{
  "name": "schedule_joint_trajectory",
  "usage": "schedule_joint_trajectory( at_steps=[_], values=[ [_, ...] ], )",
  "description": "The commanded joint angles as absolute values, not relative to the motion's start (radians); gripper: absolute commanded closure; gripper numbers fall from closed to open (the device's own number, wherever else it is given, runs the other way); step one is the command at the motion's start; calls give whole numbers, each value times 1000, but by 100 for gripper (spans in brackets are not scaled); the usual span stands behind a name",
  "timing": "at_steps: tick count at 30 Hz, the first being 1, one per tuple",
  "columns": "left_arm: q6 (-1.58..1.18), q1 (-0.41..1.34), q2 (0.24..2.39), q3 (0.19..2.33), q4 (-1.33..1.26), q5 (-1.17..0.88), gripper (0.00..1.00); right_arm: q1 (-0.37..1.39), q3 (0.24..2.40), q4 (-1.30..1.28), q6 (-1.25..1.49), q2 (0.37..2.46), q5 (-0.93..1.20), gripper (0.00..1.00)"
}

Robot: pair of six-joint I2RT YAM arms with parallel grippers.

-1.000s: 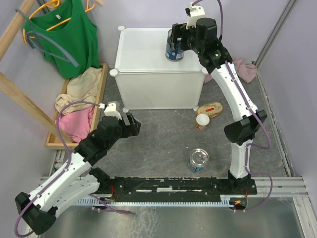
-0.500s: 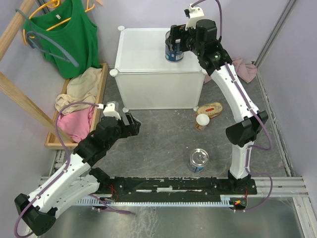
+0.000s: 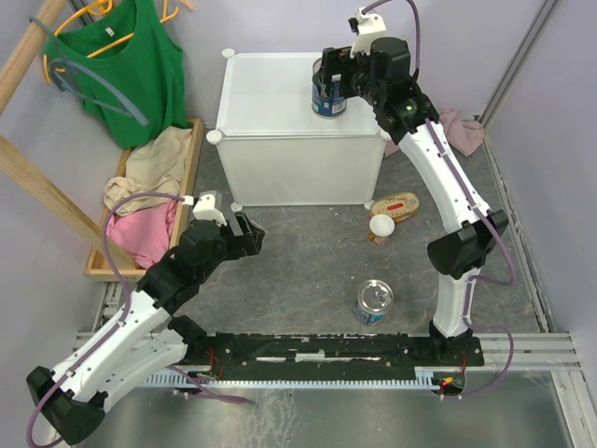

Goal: Place and organize the canned foods onto the counter
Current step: Place the canned food on the counter.

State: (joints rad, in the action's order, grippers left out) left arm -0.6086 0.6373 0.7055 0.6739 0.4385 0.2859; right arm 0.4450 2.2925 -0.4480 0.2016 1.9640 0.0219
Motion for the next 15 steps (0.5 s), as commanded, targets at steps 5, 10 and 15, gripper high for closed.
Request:
schedule_joint_trajectory(
  at_steps=[5,10,15],
  values=[
    [-644,644,689,698,405,293,0,449,2373,-338,215,1902,30,1],
    [-646,644,686,695,407,295,0,449,2365,-340,216,1904,40,1],
    [-646,644,687,696,406,299,1,448,2343,-327,211,1896,43,1]
  ],
)
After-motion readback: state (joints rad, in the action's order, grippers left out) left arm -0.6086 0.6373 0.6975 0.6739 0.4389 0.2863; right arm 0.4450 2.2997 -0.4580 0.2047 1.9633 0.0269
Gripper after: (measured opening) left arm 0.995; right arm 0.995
